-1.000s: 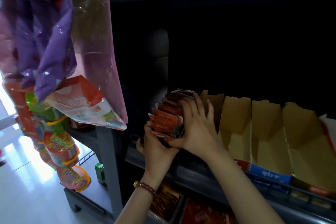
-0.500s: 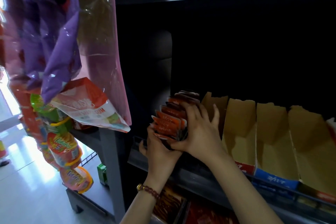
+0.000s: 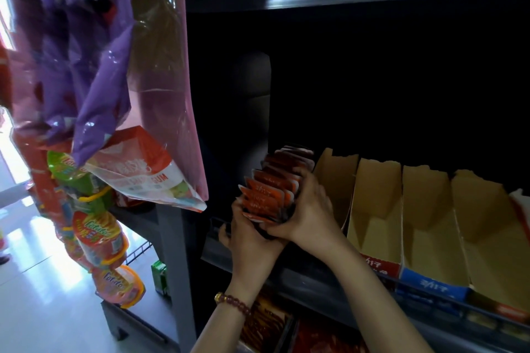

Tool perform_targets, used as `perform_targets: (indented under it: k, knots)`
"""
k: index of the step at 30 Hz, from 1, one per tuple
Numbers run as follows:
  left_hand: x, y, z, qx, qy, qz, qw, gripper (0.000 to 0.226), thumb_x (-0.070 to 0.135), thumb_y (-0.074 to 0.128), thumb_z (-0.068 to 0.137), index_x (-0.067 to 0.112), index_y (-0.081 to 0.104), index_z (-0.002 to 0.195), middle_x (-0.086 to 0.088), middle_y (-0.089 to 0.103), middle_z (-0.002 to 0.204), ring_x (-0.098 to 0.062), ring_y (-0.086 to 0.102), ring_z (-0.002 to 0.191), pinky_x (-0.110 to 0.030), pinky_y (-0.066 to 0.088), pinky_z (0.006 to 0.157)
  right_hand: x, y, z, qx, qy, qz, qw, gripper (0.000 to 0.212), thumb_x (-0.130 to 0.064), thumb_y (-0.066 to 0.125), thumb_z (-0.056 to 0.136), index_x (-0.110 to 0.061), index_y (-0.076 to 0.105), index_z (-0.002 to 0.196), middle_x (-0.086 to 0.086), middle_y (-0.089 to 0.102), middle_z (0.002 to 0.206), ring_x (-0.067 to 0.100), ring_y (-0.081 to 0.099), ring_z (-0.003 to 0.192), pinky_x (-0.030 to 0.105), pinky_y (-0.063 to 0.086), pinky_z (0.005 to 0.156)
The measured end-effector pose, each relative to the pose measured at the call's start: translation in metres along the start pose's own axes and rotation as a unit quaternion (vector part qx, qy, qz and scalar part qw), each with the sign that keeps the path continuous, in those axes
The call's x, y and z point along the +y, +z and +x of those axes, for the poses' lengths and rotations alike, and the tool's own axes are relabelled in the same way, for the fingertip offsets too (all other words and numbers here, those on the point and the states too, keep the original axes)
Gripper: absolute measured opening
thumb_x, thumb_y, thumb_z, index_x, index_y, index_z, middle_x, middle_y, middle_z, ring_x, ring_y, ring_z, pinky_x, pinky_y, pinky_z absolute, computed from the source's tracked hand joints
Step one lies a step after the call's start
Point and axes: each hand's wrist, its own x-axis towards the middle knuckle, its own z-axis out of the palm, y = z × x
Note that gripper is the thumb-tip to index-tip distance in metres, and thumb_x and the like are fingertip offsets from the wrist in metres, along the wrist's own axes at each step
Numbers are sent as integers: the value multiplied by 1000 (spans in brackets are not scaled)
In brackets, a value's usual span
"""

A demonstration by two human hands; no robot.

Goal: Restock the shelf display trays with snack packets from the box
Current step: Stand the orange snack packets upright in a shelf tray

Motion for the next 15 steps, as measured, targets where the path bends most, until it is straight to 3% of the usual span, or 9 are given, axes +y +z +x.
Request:
perform_targets:
  k: [2,5,8,12,15]
  knots:
    - [0,-1,0,1,0,0,1000,88,56,58,44,29,32,123,16,59,106,16,42,98,-41,6,114,2,-1,2,-9,-3,-3,1000,105,-45,87,51,-21,30,136,-5,42,131,10,36,124,24,29,103]
    - [-1,-2,1,5,-1,8,1000,92,58,55,42,25,34,125,15,60,107,3,47,104,-40,7,113,3,-2,5,-9,-21,11,1000,100,-48,83,49,-19,34,131,-5,43,128,9,39,121,25,34,101]
    - [0,-3,2,8,2,11,1000,89,58,55,42,25,35,123,16,60,105,4,48,102,-37,8,113,3,0,7,9,-36,-12,999,96,-46,84,50,-16,39,129,-4,42,126,11,40,119,24,34,97]
    - [-1,-3,1,3,2,8,1000,81,56,54,43,31,33,117,12,62,102,4,50,102,-41,8,113,3,0,6,2,-27,-18,999,98,-62,70,47,-18,37,128,-5,39,125,7,37,117,24,32,96]
    - [-2,-2,1,3,7,8,1000,83,56,54,43,28,35,118,14,60,101,19,43,99,-43,9,113,1,-2,5,1,-32,-65,997,98,-70,60,47,-22,33,129,-11,34,122,5,31,113,22,24,86]
